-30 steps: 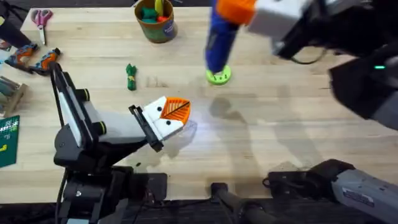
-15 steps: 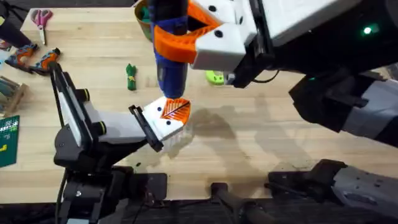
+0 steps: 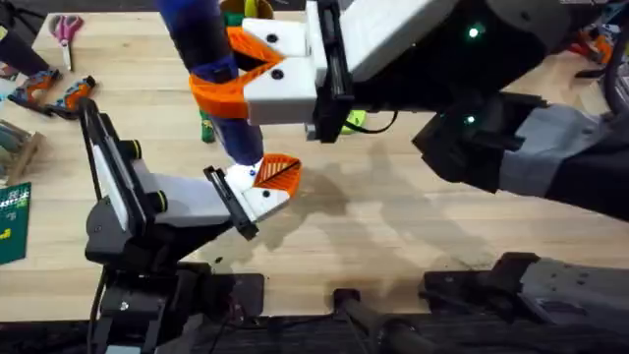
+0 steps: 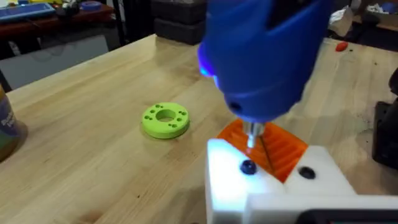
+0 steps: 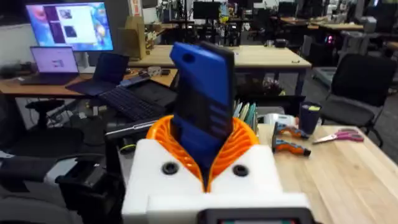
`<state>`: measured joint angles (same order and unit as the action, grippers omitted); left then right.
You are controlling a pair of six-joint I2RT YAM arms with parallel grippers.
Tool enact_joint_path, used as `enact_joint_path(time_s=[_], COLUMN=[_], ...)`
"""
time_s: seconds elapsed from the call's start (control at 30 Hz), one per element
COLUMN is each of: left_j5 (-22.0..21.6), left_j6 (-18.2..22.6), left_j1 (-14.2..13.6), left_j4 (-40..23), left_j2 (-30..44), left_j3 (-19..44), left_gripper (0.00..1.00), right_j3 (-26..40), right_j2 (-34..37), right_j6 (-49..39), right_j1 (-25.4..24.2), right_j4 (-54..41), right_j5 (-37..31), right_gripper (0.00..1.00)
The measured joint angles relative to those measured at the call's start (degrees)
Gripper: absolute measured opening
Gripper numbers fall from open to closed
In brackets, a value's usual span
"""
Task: Pick up the gripper from the table and insert it into the empty holder that is missing its gripper. Then pick up a screw, insert it into the mounting hole, and use the screwdriver to tighten it. Finally, clean up the table by picking up the vegetable and placing it into the bucket.
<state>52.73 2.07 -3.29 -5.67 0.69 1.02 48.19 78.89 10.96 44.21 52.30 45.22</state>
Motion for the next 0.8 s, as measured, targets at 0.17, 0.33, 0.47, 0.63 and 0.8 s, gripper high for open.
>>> enact_joint_path(time_s=[0.17, 0.33, 0.47, 0.63, 0.8], left_j5=[0.0, 0.0, 0.0, 0.0, 0.0], left_j6=[-0.4, -1.0, -1.1, -1.1, -1.1], left_j1=[0.0, 0.0, 0.0, 0.0, 0.0], left_j4=[0.0, 0.0, 0.0, 0.0, 0.0], left_j2=[0.0, 0.0, 0.0, 0.0, 0.0], left_j3=[0.0, 0.0, 0.0, 0.0, 0.0], left_gripper=[0.005, 0.005, 0.005, 0.005, 0.005], right_j3=[0.4, 0.4, 0.4, 0.4, 0.4], right_j2=[0.0, 0.0, 0.0, 0.0, 0.0], right_j6=[-1.1, -1.2, -1.2, -2.6, -4.0], right_j1=[0.0, 1.2, 1.5, 1.5, 1.5], right_j4=[0.0, 0.0, -0.7, -3.0, -3.0], right_j5=[0.3, 0.2, 0.2, 0.2, 0.1], right_gripper=[0.027, 0.027, 0.027, 0.027, 0.027])
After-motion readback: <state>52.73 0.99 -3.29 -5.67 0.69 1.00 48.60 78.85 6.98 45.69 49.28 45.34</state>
